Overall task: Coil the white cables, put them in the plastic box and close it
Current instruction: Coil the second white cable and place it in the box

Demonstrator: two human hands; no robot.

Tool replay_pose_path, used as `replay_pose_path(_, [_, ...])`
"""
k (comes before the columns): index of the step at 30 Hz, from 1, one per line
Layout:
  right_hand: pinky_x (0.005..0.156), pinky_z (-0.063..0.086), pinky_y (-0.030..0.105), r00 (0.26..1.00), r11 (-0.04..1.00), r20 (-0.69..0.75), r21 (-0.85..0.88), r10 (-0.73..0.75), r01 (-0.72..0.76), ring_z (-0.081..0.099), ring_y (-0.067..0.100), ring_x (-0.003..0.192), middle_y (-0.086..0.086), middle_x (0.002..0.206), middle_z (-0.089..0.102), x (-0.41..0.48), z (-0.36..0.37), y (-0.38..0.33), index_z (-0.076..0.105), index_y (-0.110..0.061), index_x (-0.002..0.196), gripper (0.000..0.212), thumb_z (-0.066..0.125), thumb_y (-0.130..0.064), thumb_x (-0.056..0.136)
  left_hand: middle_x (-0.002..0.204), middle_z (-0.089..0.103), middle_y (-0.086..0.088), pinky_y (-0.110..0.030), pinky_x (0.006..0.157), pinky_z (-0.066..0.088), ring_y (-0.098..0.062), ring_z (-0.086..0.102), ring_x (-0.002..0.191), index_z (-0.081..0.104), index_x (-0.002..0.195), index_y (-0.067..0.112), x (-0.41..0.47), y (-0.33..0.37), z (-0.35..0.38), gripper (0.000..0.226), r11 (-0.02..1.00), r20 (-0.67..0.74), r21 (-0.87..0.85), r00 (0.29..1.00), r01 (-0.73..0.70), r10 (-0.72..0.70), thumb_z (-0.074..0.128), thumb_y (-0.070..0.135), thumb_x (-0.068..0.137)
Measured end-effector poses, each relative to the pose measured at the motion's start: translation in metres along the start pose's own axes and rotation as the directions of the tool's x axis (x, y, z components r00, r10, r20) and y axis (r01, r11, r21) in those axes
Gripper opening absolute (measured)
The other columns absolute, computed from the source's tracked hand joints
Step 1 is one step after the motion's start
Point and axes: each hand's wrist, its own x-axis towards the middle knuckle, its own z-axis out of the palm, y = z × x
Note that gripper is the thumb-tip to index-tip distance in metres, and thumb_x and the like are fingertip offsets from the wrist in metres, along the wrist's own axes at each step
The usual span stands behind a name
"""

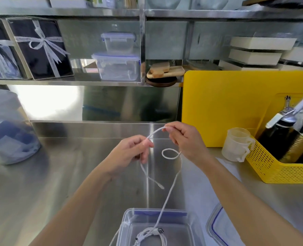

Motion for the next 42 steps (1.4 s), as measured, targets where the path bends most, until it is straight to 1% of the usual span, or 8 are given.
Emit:
replay_pose_path(10, [0.051, 0.035, 0.024, 0.909, 1.0, -0.417, -0.017, -0.025, 0.02, 0.045, 0.008, 0.053, 0.001, 0.06, 0.052, 0.025, -0.079, -0.007, 0.059, -0.023, 0.079, 0.016, 0.055, -0.013, 0.09, 0.048, 0.026, 0.006, -0.011, 0.032, 0.018, -0.003, 0.018, 0.035, 0.045, 0.066, 0.012, -0.011, 0.02, -0.025, 0.028, 0.932, 0.028, -0.295, 0.977, 0.21, -0.212, 0.044, 0.029, 0.088])
replay_pose_path(14, [0.04, 0.037, 0.02, 0.946, 0.995, -0.308, 0.032, 0.101, -0.096, 0.045, 0.007, 0.043, 0.001, 0.065, 0.054, 0.015, -0.074, -0.003, 0.05, -0.026, 0.087, 0.023, 0.067, -0.012, 0.081, 0.043, 0.028, 0.009, -0.014, 0.028, 0.018, -0.005, 0.008, 0.039, 0.053, 0.062, 0.017, -0.007, 0.04, -0.044, 0.03, 0.744, -0.051, -0.667, 0.995, 0.031, -0.087, 0.042, 0.029, 0.087])
replay_pose_path(17, [0.035, 0.033, 0.022, 0.977, 0.968, -0.001, 0.135, 0.211, -0.209, 0.042, 0.011, 0.037, 0.005, 0.063, 0.053, 0.001, -0.057, 0.008, 0.05, -0.013, 0.095, 0.026, 0.067, 0.0, 0.078, 0.053, 0.033, 0.0, -0.025, 0.039, 0.03, -0.012, 0.024, 0.044, 0.061, 0.079, 0.006, 0.002, 0.051, -0.068, 0.033, 0.417, 0.098, -0.908, 0.986, 0.034, 0.134, 0.036, 0.019, 0.097])
replay_pose_path(20, [0.039, 0.035, 0.021, 0.958, 0.957, 0.135, 0.107, 0.254, -0.268, 0.043, 0.01, 0.039, 0.003, 0.057, 0.05, -0.01, -0.046, 0.024, 0.052, -0.006, 0.088, 0.012, 0.062, -0.001, 0.083, 0.045, 0.04, -0.004, -0.023, 0.034, 0.028, -0.015, 0.027, 0.035, 0.057, 0.072, 0.005, 0.005, 0.068, -0.09, 0.018, 0.276, -0.152, -0.943, 0.978, -0.187, 0.144, 0.048, 0.005, 0.087])
replay_pose_path(27, [0.061, 0.042, 0.026, 0.966, 0.962, -0.027, 0.102, 0.258, -0.254, 0.05, 0.004, 0.052, -0.003, 0.057, 0.054, -0.01, -0.05, 0.038, 0.059, -0.016, 0.071, 0.02, 0.058, -0.001, 0.085, 0.038, 0.037, 0.0, -0.021, 0.027, 0.027, -0.013, 0.029, 0.027, 0.053, 0.065, 0.008, -0.003, 0.09, -0.133, 0.034, 0.27, -0.312, -0.894, 0.929, -0.358, 0.199, 0.072, -0.016, 0.05])
replay_pose_path(33, [0.043, 0.041, 0.026, 0.918, 0.947, -0.281, 0.239, 0.28, -0.216, 0.046, 0.01, 0.038, 0.006, 0.058, 0.049, 0.005, -0.064, 0.03, 0.056, -0.013, 0.072, 0.015, 0.059, -0.011, 0.086, 0.038, 0.036, 0.003, -0.018, 0.028, 0.024, -0.009, 0.026, 0.027, 0.055, 0.061, 0.01, 0.007, 0.1, -0.128, 0.029, 0.351, -0.336, -0.855, 0.923, -0.383, 0.188, 0.077, -0.006, 0.053])
replay_pose_path(38, [0.058, 0.037, 0.031, 0.92, 0.96, -0.358, -0.16, 0.162, -0.231, 0.046, 0.013, 0.062, -0.003, 0.064, 0.052, 0.005, -0.081, 0.046, 0.057, -0.011, 0.07, 0.019, 0.072, -0.021, 0.076, 0.04, 0.036, 0.005, -0.016, 0.03, 0.022, -0.008, 0.026, 0.029, 0.054, 0.063, 0.011, 0.008, 0.082, -0.119, 0.022, 0.373, -0.316, -0.871, 0.946, -0.321, 0.075, 0.071, -0.002, 0.057])
replay_pose_path(42, [0.064, 0.044, 0.038, 0.9, 0.732, -0.24, -0.524, 0.364, -0.436, 0.058, 0.025, 0.075, 0.004, 0.076, 0.065, -0.003, -0.095, 0.072, 0.058, -0.019, 0.067, 0.019, 0.068, -0.028, 0.08, 0.04, 0.032, 0.006, -0.015, 0.031, 0.019, -0.008, 0.016, 0.033, 0.053, 0.061, 0.016, 0.014, 0.067, -0.082, 0.02, 0.511, -0.282, -0.837, 0.954, -0.195, -0.098, 0.049, 0.016, 0.08])
